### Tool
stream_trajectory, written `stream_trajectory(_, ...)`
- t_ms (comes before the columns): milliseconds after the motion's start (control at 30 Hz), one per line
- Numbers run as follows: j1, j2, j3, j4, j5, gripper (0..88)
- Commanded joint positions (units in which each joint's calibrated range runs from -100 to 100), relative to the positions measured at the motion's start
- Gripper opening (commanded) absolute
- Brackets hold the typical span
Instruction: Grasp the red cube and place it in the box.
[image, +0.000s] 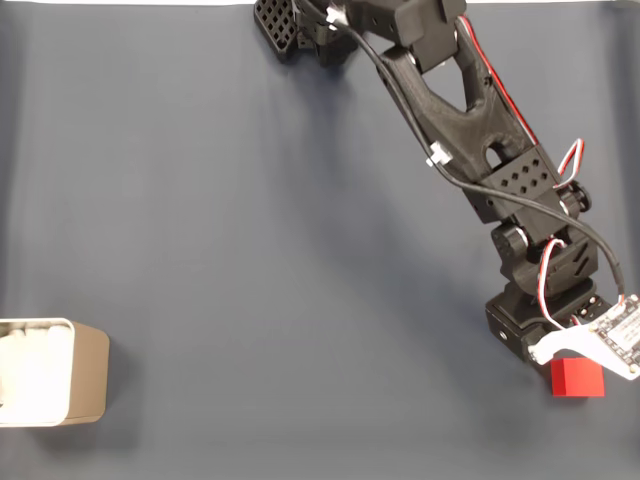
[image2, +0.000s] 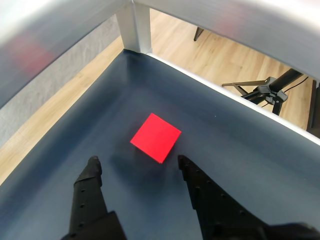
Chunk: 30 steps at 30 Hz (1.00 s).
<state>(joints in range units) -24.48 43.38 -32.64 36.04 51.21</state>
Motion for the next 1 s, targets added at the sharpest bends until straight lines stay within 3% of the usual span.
stream_trajectory(0,-0.4,0.2,-5.0,-1.2,-0.8,36.1)
stream_trajectory(967,-1.9,7.1,-14.9,-4.2,-2.8,36.2)
